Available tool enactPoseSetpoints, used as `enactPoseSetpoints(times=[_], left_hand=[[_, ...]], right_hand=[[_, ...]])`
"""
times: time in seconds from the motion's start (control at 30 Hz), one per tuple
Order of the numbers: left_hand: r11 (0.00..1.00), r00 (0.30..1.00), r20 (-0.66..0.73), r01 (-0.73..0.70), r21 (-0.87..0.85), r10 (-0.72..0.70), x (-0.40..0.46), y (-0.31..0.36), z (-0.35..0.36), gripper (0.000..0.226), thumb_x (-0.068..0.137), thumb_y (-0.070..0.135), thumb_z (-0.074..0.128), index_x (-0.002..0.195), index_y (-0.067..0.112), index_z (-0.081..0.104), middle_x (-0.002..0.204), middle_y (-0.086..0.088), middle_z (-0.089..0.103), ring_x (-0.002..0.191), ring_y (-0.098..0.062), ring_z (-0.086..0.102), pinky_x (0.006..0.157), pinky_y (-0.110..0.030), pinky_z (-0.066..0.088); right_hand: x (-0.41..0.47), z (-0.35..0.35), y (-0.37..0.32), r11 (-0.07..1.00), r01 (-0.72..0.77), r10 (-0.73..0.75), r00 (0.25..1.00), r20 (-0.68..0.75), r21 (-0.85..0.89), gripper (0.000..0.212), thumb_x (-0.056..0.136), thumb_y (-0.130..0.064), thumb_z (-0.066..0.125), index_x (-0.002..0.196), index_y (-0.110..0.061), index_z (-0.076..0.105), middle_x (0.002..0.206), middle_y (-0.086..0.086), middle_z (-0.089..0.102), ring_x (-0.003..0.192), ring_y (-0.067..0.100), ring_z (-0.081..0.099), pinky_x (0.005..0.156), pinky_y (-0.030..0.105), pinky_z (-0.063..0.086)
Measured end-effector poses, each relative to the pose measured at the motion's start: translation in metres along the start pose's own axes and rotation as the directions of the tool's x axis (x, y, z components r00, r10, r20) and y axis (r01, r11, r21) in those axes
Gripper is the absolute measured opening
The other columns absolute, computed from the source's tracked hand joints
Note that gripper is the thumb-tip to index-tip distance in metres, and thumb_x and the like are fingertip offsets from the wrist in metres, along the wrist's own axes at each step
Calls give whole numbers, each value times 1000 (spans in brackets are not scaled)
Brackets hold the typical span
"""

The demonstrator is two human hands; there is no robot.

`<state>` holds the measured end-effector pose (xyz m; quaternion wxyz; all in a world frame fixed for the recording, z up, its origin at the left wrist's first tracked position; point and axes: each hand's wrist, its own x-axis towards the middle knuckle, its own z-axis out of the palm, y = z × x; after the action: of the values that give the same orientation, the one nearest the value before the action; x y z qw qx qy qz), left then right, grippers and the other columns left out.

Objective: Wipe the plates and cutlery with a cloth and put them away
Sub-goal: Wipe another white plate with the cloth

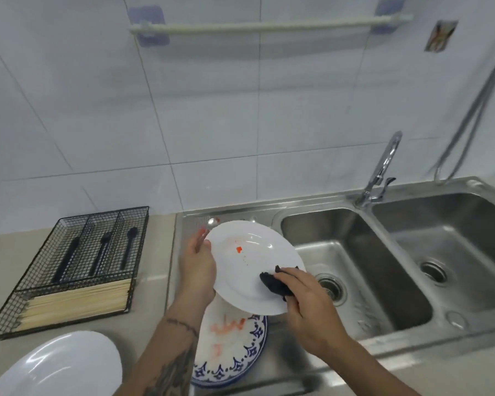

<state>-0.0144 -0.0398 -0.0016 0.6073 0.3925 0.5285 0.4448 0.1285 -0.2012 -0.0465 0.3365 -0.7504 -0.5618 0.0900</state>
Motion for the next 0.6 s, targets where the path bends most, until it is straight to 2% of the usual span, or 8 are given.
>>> enactPoseSetpoints(times=[0.07, 0.13, 0.17, 0.27, 0.37, 0.5, 0.6], left_hand=[[998, 999, 39, -19, 67, 17, 4, 0, 20, 38, 101, 11, 44, 125, 35, 62, 126, -1, 65, 105, -23, 66, 86, -40, 58], [988, 997, 81, -10, 152, -2, 6, 2, 43, 38, 102, 10, 43, 130, 30, 60, 115, 2, 66, 90, -19, 65, 70, -30, 55], [981, 995, 98, 3, 192, -22, 6, 3, 53, 38, 101, 10, 43, 130, 30, 58, 111, 3, 65, 84, -19, 64, 65, -29, 54], [953, 988, 137, 33, 300, -77, 7, 4, 87, 47, 97, 7, 43, 137, 28, 55, 125, -6, 63, 83, -23, 64, 72, -38, 59], [937, 983, 166, 13, 350, -76, 1, 3, 120, 51, 96, 5, 43, 143, 24, 50, 132, -9, 59, 92, -28, 65, 67, -33, 56], [919, 983, 177, -30, 393, -44, -13, -6, 163, 53, 94, 8, 46, 143, 27, 50, 129, -6, 62, 94, -29, 67, 78, -40, 59], [907, 987, 158, -59, 418, -9, -23, -13, 191, 50, 95, 11, 45, 141, 29, 53, 122, -3, 64, 87, -23, 66, 78, -37, 58]], right_hand=[[-6, -4, 6, 999, -42, 41, 999, 33, 17, 49, 85, -18, 42, 131, -26, 58, 134, -15, 51, 124, 9, 46, 110, 34, 36], [-9, -12, 12, 995, -89, 86, 995, 50, 50, 49, 83, -17, 42, 128, -28, 59, 131, -19, 52, 120, 7, 48, 107, 31, 38], [-9, -17, 16, 992, -109, 106, 993, 50, 64, 49, 83, -16, 43, 127, -29, 59, 129, -20, 52, 119, 6, 48, 106, 29, 38], [-12, -31, 30, 984, -156, 154, 988, 20, 89, 47, 83, -13, 45, 126, -27, 59, 129, -18, 54, 118, 4, 48, 105, 25, 37], [-15, -42, 48, 968, -208, 210, 978, -3, 141, 47, 83, -14, 44, 126, -25, 60, 128, -17, 55, 118, 2, 49, 105, 22, 36], [-16, -56, 80, 949, -255, 259, 966, 4, 187, 47, 82, -15, 44, 125, -24, 61, 128, -15, 55, 120, 4, 49, 105, 19, 34], [-13, -70, 105, 932, -281, 287, 958, 9, 229, 46, 83, -11, 45, 125, -24, 60, 129, -14, 55, 120, 4, 49, 106, 20, 34]])
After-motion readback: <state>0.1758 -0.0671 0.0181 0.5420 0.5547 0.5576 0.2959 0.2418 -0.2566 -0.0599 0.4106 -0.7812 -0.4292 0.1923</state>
